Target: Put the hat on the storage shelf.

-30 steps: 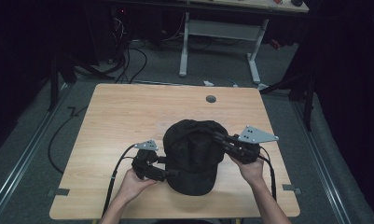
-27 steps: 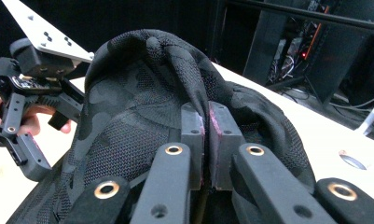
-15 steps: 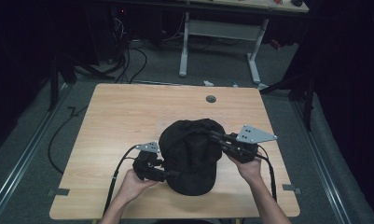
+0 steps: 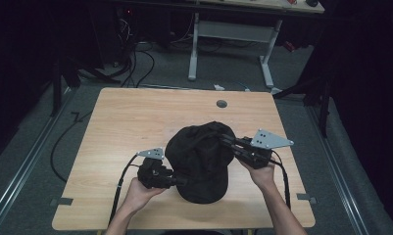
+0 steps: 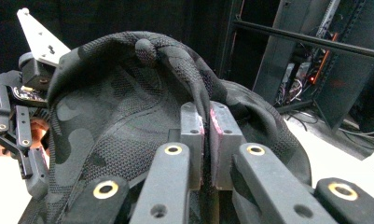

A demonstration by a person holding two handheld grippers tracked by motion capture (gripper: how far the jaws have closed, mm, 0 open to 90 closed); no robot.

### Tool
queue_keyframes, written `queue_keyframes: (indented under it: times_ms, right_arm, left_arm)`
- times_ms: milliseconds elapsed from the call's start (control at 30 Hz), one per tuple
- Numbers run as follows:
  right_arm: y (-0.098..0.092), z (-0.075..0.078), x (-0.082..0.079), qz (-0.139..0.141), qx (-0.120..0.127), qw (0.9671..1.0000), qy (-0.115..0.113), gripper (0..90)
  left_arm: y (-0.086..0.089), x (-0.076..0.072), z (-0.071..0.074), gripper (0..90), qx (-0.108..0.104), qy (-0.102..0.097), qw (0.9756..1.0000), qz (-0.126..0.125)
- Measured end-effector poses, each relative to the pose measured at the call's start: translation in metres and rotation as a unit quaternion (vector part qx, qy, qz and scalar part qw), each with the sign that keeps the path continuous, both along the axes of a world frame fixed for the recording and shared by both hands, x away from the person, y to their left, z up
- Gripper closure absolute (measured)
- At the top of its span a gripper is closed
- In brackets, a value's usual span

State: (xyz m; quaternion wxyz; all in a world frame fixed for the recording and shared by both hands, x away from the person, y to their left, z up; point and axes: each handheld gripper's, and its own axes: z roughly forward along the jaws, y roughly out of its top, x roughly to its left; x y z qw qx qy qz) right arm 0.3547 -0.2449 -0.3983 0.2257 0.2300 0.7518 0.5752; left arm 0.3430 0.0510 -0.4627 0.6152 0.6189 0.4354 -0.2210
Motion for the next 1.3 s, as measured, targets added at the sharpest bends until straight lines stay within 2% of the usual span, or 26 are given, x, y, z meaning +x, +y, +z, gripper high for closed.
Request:
queue_keyframes:
  times_ms: [167, 300, 367, 500, 633, 733, 967, 1167, 1300]
  right_arm:
    - [0.003, -0.003, 0.003, 0.003, -0.008, 1.0, -0.002, 85.7]
    - [0.004, -0.004, 0.004, 0.006, -0.011, 0.9999, -0.006, 85.2]
    - [0.005, -0.004, 0.004, 0.008, -0.014, 0.9998, -0.007, 84.5]
    - [0.005, -0.005, 0.004, 0.007, -0.016, 0.9998, -0.006, 84.2]
    - [0.003, -0.004, 0.003, 0.009, -0.011, 0.9999, -0.006, 82.8]
    - [0.002, -0.002, 0.002, 0.008, -0.006, 0.9999, -0.005, 79.1]
    - [-0.005, -0.001, 0.0, -0.013, -0.003, 0.9999, 0.011, 57.5]
    - [-0.011, -0.001, -0.004, -0.019, -0.012, 0.9995, 0.024, 50.8]
    - [-0.013, -0.009, -0.005, -0.024, -0.018, 0.9985, 0.046, 49.8]
  left_arm:
    - [-0.002, -0.003, 0.001, 72.9, 0.002, -0.002, 0.9999, -0.01]
    - [-0.002, -0.004, 0.001, 81.5, -0.001, 0.003, 0.9998, -0.022]
    - [-0.002, -0.005, 0.002, 85.3, 0.003, -0.003, 0.9997, -0.022]
    - [-0.002, -0.009, 0.004, 85.6, 0.006, -0.011, 0.9995, -0.028]
    - [-0.002, -0.013, 0.006, 85.9, -0.001, -0.021, 0.9994, -0.028]
    - [-0.002, -0.014, 0.006, 85.9, -0.002, -0.032, 0.9993, -0.021]
    - [0.0, -0.018, 0.006, 85.9, 0.004, -0.049, 0.9988, -0.006]
    - [0.005, -0.019, 0.008, 85.9, -0.002, -0.057, 0.9983, 0.014]
    - [0.008, -0.02, 0.01, 85.9, -0.003, -0.067, 0.9973, 0.031]
